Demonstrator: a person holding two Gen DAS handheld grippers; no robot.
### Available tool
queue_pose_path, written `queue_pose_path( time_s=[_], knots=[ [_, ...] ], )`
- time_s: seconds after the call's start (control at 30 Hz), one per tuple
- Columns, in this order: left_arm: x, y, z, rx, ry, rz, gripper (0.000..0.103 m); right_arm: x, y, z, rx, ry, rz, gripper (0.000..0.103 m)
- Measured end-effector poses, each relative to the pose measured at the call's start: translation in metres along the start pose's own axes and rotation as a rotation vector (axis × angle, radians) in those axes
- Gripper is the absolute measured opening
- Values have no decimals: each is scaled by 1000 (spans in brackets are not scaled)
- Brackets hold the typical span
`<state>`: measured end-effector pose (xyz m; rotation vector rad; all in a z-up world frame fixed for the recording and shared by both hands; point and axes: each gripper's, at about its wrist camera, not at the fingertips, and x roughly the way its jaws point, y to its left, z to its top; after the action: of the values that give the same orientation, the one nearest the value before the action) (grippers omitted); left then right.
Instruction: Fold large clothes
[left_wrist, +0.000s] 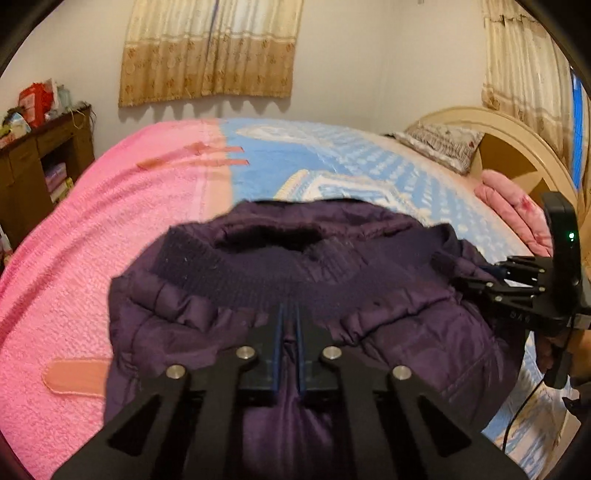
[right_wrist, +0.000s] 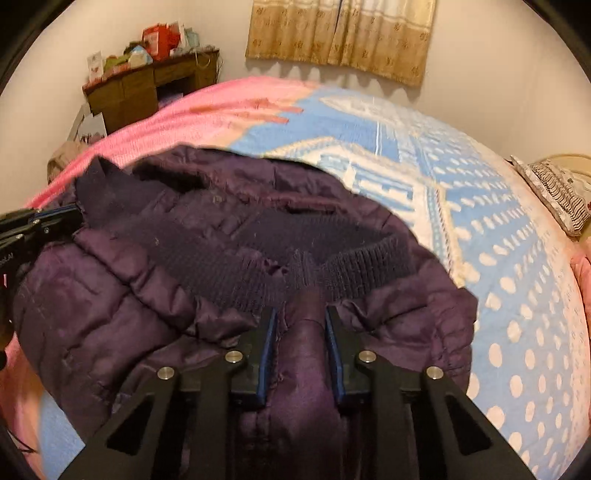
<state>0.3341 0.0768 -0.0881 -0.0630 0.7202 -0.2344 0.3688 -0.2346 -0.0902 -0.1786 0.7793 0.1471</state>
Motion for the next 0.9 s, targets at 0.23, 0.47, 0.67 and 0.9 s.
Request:
queue_pose_path(
  time_s=[0.23,0.47,0.67,0.9],
  knots=[
    [-21,-3,32,42,-130,75,1,-33,-10,21,43,-154,-37,23],
    [7,29,36,1,0,255,59,-21,-9,16,39,-122,-27,23],
    [16,50,16,-35,48,175,77,-3,-15,0,55,-85,-6,23],
    [9,50,15,-28,6,161,29,-24,-14,2,73,-163,-14,23]
  ],
)
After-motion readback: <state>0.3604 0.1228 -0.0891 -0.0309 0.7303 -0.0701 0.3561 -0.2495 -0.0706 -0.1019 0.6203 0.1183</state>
